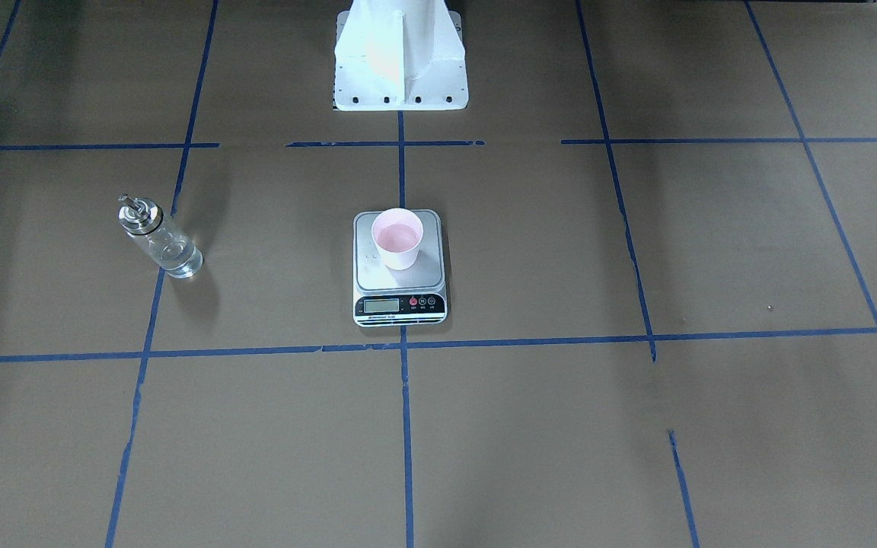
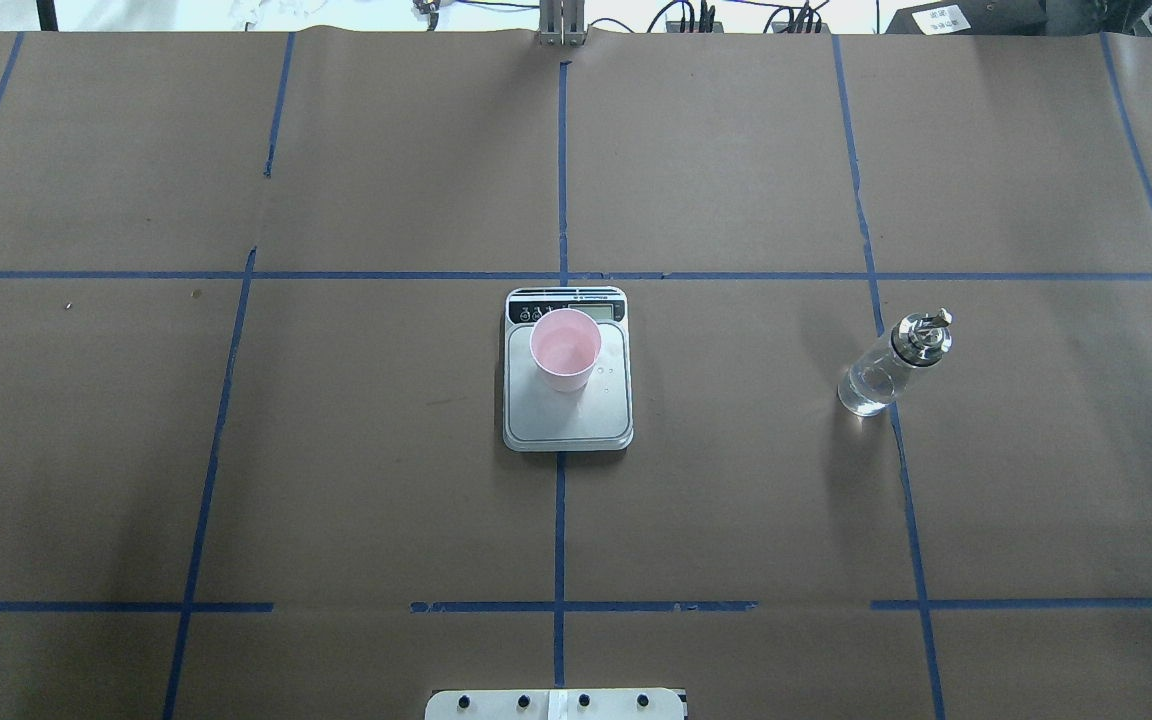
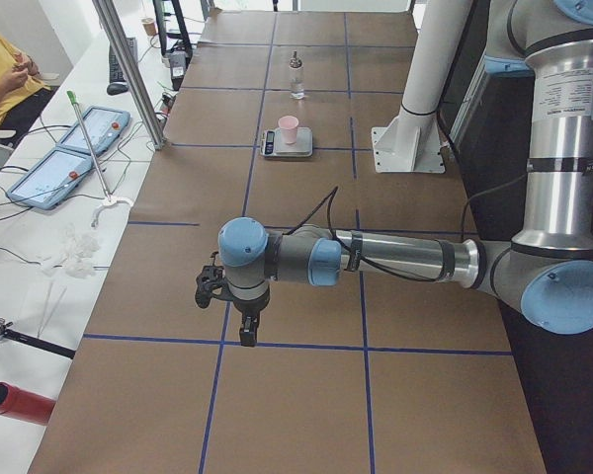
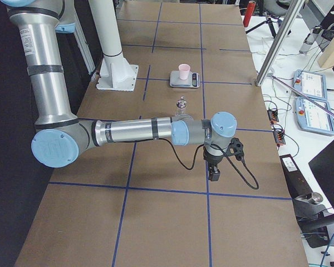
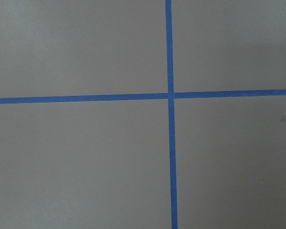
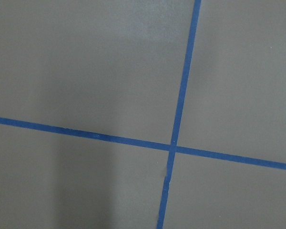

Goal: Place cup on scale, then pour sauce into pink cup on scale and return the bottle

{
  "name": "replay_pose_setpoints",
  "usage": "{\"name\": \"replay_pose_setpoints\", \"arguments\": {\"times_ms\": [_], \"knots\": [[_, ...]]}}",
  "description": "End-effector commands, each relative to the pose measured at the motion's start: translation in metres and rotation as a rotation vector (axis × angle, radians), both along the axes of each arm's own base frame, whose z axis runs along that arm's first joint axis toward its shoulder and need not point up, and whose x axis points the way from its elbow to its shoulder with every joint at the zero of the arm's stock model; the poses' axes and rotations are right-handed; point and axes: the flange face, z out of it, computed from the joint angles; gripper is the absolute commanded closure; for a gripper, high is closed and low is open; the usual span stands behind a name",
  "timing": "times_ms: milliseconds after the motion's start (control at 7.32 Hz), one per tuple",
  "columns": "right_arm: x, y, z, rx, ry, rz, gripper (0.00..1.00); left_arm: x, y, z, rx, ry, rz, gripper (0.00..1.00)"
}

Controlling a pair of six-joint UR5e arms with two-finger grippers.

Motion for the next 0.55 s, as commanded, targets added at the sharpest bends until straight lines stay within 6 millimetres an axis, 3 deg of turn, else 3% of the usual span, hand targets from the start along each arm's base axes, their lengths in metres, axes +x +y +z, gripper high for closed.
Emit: {"name": "replay_pose_setpoints", "arguments": {"times_ms": [0,410], "knots": [[-0.0007,-0.0008,-0.0025,0.005,-0.009,-0.001,0.00,0.0004,-0.0004,-0.0030,0.004,0.002,-0.001,0.00],[-0.0005,-0.0008,0.0014,-0.001,-0.006,-0.001,0.00,0.0051,-0.0011,-0.0054,0.004,0.037,0.006,0.00]]}}
